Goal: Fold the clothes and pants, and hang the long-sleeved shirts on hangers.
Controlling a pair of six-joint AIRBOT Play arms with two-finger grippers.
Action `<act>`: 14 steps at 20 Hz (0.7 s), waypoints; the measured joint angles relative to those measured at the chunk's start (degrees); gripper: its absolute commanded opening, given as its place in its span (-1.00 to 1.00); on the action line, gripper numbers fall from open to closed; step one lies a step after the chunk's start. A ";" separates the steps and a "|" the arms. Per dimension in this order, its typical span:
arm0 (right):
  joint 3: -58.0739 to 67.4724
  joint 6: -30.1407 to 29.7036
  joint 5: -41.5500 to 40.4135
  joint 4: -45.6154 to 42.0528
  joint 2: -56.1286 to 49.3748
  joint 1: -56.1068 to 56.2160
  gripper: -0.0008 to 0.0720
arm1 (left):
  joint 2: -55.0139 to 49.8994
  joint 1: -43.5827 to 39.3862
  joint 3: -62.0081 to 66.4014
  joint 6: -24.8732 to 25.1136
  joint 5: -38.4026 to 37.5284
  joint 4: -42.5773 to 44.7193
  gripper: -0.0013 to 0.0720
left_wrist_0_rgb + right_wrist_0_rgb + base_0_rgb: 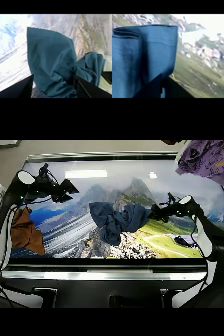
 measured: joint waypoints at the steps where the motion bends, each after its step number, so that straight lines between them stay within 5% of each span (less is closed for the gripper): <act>1: 0.00 -0.04 -0.15 -0.15 0.04 0.02 -0.90 | -0.11 0.13 -0.74 -0.02 0.42 0.79 0.58; 14: -0.02 -0.42 3.61 -1.66 6.56 0.04 -0.90 | -12.76 -5.18 -9.01 8.22 9.33 -9.05 0.48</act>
